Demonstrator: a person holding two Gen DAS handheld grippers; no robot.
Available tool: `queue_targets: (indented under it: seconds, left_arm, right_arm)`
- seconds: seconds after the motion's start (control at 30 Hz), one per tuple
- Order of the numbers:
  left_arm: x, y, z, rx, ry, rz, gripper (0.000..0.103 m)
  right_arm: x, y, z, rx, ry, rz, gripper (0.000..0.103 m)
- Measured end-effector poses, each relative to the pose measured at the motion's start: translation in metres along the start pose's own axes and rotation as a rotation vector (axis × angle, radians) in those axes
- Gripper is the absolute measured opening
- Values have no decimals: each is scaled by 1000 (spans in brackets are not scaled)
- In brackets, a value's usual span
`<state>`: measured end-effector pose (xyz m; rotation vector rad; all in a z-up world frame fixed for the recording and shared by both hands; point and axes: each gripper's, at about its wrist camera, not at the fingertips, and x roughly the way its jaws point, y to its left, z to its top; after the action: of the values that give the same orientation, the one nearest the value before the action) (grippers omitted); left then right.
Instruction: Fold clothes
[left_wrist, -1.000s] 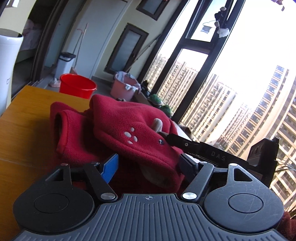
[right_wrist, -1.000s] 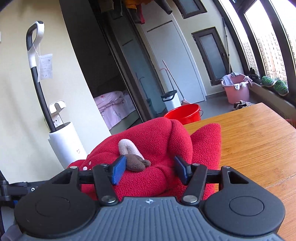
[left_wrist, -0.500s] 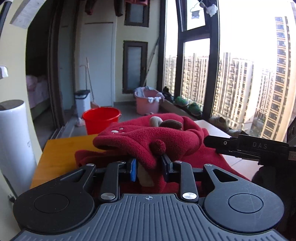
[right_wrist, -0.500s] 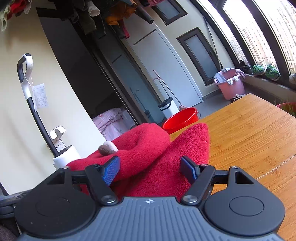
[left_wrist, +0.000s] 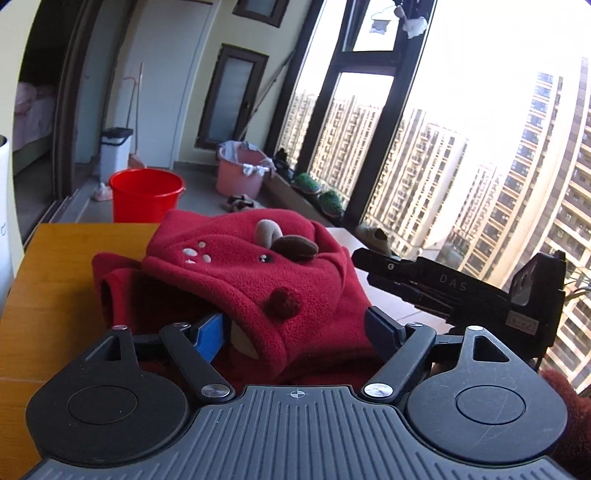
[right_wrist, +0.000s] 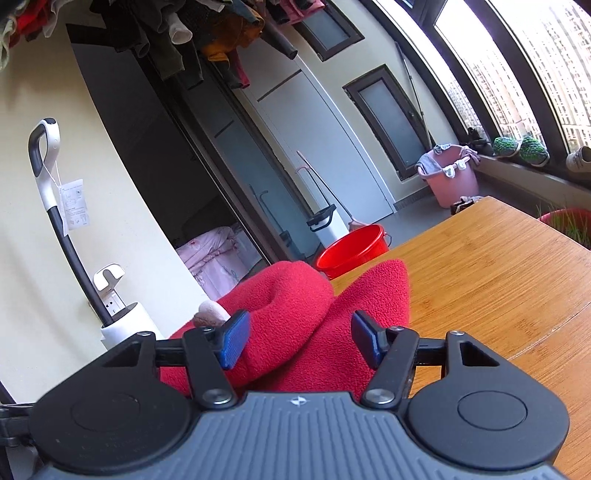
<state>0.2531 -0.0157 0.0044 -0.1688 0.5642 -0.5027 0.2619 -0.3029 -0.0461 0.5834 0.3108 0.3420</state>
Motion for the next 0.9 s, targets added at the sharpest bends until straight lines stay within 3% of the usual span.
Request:
queue_targets:
  seconds: [0.1, 0.23, 0.33, 0.37, 0.43, 0.5, 0.57, 0.67, 0.73, 0.9]
  left_arm:
    - [10, 11, 0, -37, 20, -5, 68]
    - [18, 20, -8, -55, 47, -11, 62]
    - [15, 27, -9, -22, 36, 25, 60]
    - [13, 30, -8, -14, 27, 37, 61]
    - [7, 38, -3, -24, 3, 44, 64]
    - [-1, 43, 1, -24, -19, 48, 70]
    - [-9, 44, -2, 2, -21, 63, 72]
    - [-16, 41, -10, 28, 4, 67, 80]
    - [-25, 35, -11, 41, 8, 47, 80]
    - [-61, 12, 16, 87, -133, -14, 81]
  right_arm:
    - [17, -2, 25, 114, 39, 51, 67]
    - [69, -2, 35, 110, 187, 15, 72]
    - [87, 6, 30, 93, 273, 16, 24]
    - [80, 10, 35, 94, 254, 43, 19]
    - [62, 17, 46, 114, 203, 117, 15]
    - [44, 19, 49, 106, 185, 133, 14]
    - [32, 20, 42, 48, 202, 90, 12]
    - [30, 9, 9, -35, 290, -51, 11]
    - [31, 0, -6, -30, 307, -76, 9]
    - [32, 6, -12, -81, 281, -94, 8]
